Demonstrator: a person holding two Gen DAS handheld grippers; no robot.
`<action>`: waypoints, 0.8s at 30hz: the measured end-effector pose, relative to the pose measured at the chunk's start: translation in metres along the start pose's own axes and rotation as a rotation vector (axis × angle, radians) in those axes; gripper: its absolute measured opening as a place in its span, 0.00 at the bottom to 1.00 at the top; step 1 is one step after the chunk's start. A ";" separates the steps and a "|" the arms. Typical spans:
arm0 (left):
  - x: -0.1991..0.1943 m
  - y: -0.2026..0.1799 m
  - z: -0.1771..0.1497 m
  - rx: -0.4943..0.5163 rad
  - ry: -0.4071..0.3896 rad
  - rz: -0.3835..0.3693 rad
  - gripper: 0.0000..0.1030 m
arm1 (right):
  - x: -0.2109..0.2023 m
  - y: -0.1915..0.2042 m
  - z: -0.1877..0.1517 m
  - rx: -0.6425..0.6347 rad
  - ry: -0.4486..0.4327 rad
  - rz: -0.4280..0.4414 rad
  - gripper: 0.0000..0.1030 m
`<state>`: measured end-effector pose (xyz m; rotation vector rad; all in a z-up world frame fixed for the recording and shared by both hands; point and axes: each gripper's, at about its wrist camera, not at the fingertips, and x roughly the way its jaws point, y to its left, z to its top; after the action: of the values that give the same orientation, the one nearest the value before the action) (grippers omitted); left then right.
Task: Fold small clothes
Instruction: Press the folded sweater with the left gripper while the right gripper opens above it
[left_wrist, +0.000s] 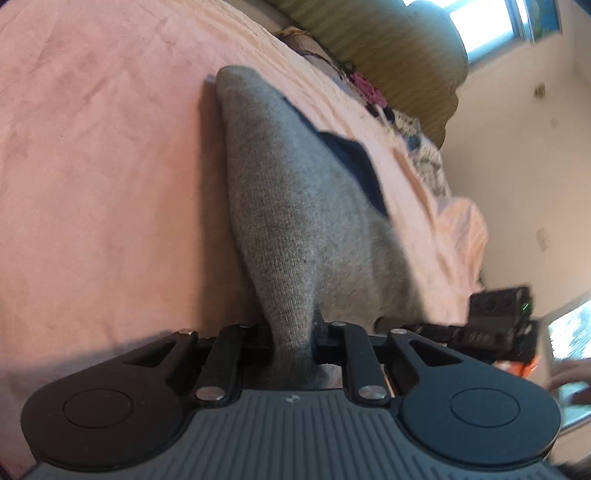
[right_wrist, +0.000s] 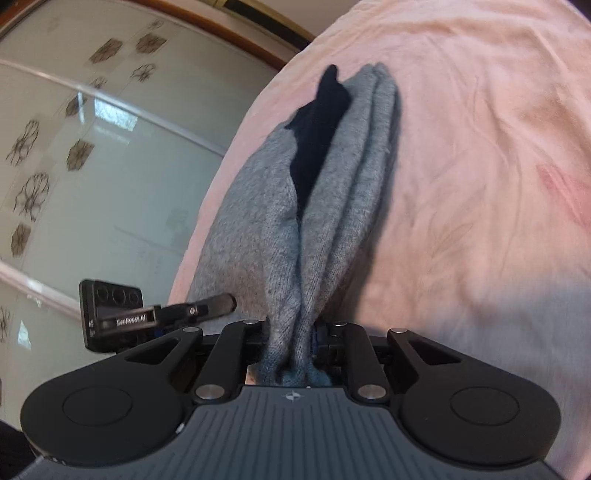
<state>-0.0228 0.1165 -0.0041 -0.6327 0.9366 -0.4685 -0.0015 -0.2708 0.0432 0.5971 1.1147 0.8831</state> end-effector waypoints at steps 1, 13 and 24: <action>0.000 -0.002 0.000 0.014 -0.019 0.004 0.19 | 0.001 -0.004 -0.002 0.003 -0.006 -0.008 0.17; 0.005 -0.117 -0.030 0.696 -0.407 0.410 0.95 | -0.035 0.061 0.073 -0.150 -0.358 0.001 0.73; 0.040 -0.098 -0.041 0.686 -0.314 0.488 0.96 | 0.058 0.008 0.100 -0.079 -0.259 -0.142 0.21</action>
<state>-0.0469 0.0087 0.0207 0.1511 0.5464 -0.2146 0.0998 -0.2164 0.0545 0.5429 0.8722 0.7017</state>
